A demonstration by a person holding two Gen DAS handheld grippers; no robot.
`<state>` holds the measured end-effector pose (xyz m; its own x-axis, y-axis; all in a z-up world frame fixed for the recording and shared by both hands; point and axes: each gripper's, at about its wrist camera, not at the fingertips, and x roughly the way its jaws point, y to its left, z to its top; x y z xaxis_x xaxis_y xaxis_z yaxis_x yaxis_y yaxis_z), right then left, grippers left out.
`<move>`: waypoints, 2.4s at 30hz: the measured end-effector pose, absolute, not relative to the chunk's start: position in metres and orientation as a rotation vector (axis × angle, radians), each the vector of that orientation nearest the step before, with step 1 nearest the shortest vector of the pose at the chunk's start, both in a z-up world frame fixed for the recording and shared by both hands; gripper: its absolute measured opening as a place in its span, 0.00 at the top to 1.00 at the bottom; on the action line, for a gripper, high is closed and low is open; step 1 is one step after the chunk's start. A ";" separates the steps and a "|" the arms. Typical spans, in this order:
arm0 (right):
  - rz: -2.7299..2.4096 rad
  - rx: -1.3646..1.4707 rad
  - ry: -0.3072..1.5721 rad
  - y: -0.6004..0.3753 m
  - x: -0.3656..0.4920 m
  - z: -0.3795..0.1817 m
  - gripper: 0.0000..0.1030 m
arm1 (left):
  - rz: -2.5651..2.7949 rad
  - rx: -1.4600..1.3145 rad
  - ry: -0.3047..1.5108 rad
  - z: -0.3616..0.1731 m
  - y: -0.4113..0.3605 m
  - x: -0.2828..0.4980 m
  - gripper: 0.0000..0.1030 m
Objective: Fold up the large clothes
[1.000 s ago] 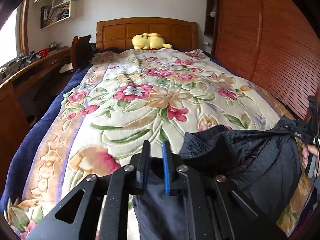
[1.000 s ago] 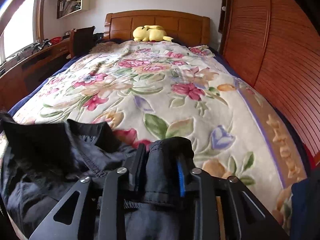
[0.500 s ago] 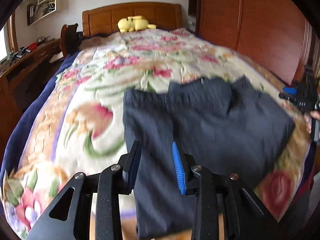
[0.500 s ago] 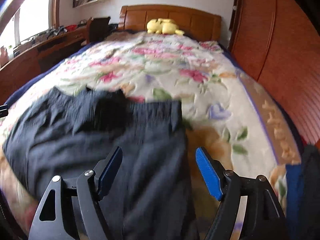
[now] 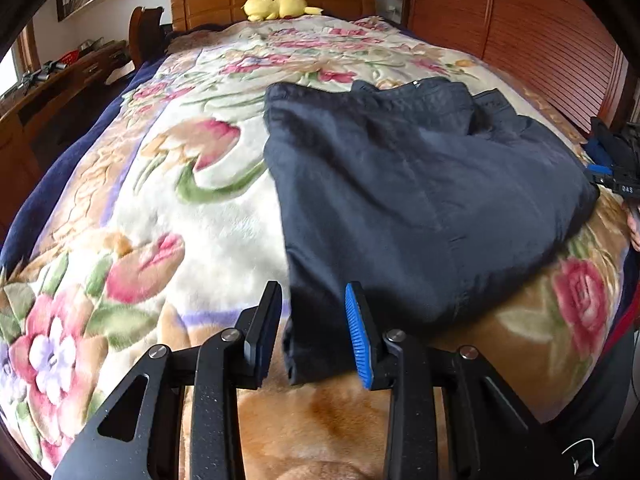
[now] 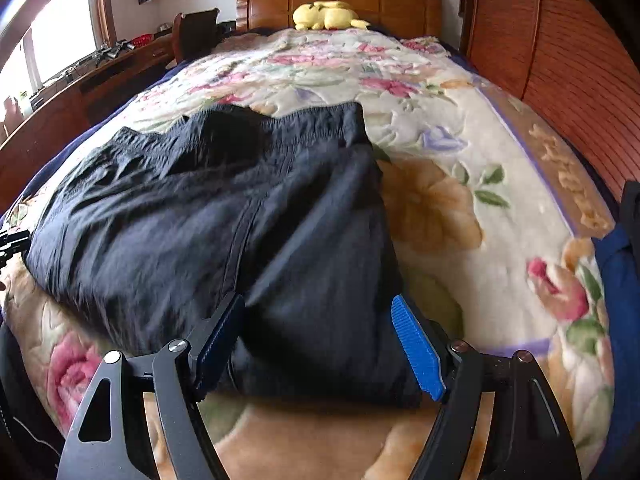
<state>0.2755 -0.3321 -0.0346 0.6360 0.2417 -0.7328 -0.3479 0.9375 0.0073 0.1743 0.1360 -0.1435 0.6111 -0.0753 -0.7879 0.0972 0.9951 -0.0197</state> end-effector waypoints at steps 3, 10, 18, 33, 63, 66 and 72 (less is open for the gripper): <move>0.335 -0.162 0.832 -0.331 0.272 -0.042 0.25 | -0.093 0.017 0.914 -0.149 0.140 0.175 0.67; 0.346 -0.170 0.848 -0.328 0.271 -0.064 0.24 | -0.088 0.006 0.933 -0.160 0.143 0.177 0.67; 0.355 -0.088 0.835 -0.339 0.276 -0.077 0.21 | -0.081 -0.012 0.923 -0.162 0.144 0.172 0.67; 0.357 -0.081 0.828 -0.340 0.271 -0.079 0.21 | -0.090 -0.021 0.941 -0.156 0.135 0.162 0.67; 0.383 -0.072 0.804 -0.352 0.218 -0.036 0.87 | -0.123 0.078 0.779 -0.110 0.115 0.115 0.95; 0.376 -0.081 0.786 -0.357 0.201 -0.027 0.87 | -0.137 0.050 0.758 -0.101 0.117 0.099 0.95; 0.408 -0.088 0.787 -0.375 0.160 -0.011 0.87 | -0.149 0.037 0.754 -0.093 0.110 0.061 0.95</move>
